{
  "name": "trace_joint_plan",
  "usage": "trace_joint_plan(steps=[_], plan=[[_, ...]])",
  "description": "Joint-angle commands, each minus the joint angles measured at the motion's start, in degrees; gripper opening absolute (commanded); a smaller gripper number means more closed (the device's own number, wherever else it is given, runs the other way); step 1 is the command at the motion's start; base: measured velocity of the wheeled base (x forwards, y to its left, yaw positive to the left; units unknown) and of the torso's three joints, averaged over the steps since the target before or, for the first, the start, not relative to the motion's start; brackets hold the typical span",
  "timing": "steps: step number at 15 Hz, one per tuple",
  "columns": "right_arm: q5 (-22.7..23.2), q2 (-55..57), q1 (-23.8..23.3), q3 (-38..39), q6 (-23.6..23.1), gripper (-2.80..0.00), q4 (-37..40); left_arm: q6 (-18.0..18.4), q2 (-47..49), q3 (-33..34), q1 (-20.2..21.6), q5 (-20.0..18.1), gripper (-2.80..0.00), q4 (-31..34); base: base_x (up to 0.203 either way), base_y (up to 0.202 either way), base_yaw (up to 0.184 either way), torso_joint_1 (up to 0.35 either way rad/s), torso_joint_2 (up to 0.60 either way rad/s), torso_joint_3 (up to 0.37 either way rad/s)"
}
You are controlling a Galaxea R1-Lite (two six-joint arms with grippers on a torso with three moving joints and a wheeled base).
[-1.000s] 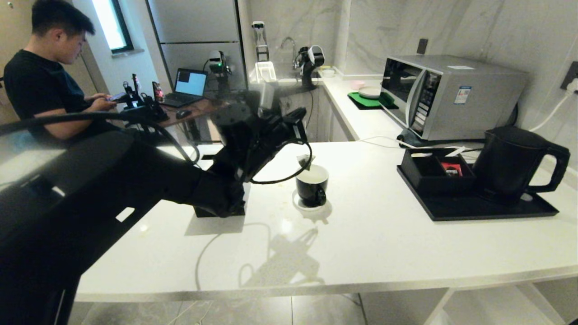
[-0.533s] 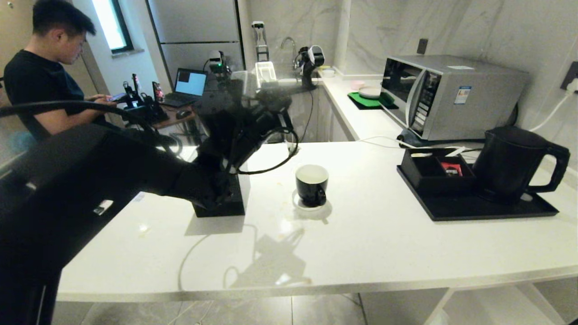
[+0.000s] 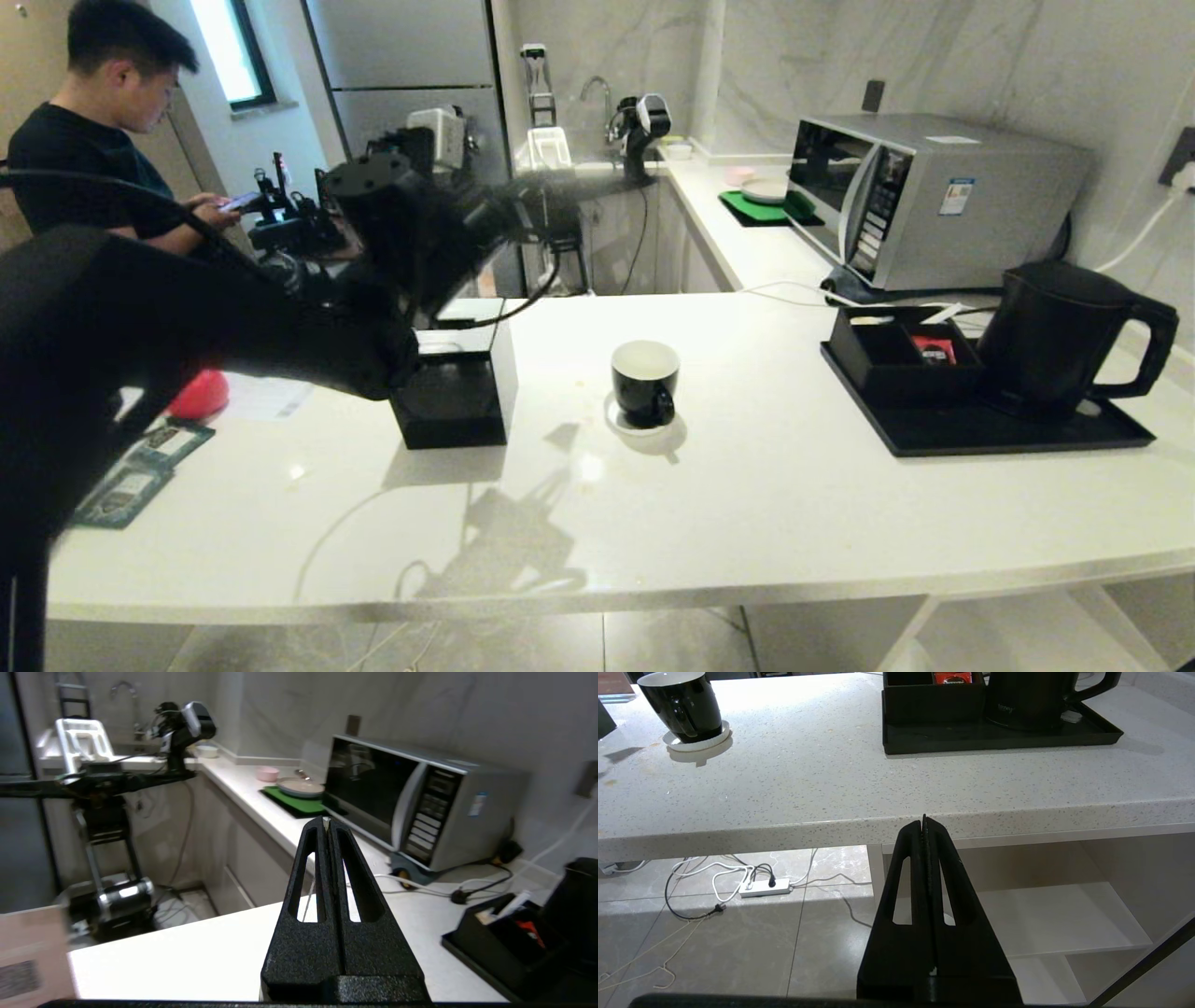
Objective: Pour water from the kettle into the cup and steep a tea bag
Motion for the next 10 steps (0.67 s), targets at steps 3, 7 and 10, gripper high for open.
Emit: trace_joint_plan(steps=[3,7,10], plan=[[0.0,0.0,0.0,0.0,0.0,-2.80,0.0,-0.1,-3.5,0.2,4.1,-0.4,-2.80,2.7,0.000,0.000,0.000,0.000,0.00,0.000],[0.0,0.1,0.0,0.0,0.0,-2.80,0.0,-0.2,-5.5,0.6,7.1,-4.3,-2.80,5.4,0.000,0.000,0.000,0.000,0.00,0.000],[0.0,0.1,0.0,0.0,0.0,-2.80,0.0,-0.2,-8.5,4.3,8.5,-5.8,-2.80,9.6,0.000,0.000,0.000,0.000,0.00,0.000]])
